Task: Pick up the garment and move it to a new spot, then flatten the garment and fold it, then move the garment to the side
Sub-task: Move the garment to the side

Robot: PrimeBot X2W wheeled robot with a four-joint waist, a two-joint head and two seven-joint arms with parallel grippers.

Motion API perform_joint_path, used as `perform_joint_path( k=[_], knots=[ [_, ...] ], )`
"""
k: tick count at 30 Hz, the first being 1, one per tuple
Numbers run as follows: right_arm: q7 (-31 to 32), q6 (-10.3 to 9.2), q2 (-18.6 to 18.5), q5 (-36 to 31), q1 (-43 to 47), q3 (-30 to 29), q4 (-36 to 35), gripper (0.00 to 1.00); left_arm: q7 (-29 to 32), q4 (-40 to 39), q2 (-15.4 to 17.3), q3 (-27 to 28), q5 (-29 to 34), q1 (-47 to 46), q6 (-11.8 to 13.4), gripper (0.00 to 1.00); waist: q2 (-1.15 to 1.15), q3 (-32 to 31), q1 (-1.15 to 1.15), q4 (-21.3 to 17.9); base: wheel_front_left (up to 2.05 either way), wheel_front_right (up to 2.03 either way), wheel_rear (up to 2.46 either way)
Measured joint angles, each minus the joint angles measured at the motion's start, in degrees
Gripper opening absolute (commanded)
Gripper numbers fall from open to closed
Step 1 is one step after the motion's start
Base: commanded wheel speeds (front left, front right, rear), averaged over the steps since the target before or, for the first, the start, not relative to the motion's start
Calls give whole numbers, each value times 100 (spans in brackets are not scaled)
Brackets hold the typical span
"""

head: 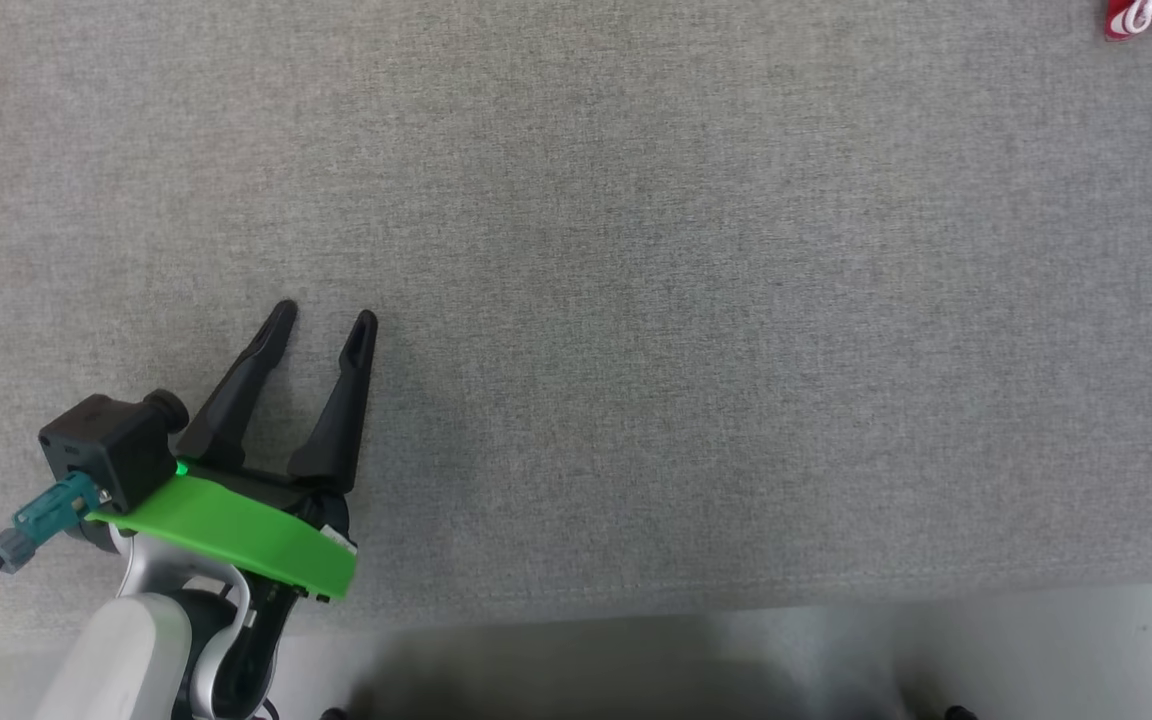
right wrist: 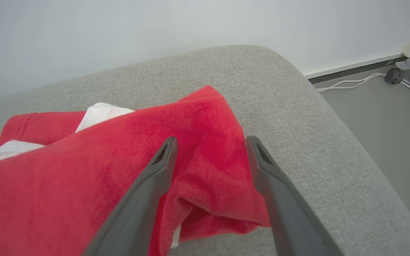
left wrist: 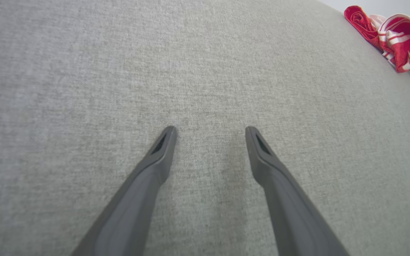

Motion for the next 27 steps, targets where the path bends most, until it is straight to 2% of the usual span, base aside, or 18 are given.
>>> perform_joint_path(
  k=[6, 15, 27],
  knots=[
    [-202, 0, 60, -277, -193, 190, -36, 100, -8, -70, -7, 54, -2, 34, 54, 100, 0, -58, 0, -137, 0, 0, 0],
    [-1003, 40, 159, -355, -179, 159, -268, 100, -89, 148, -193, 85, -79, -5, 51, 100, 0, -297, 0, -241, 0, 0, 0],
    [-2253, 7, 349, -474, 1032, 47, -669, 100, -414, 716, -368, 158, -185, 48, 36, 100, 0, -1066, 0, -363, 0, 0, 0]
  ],
)
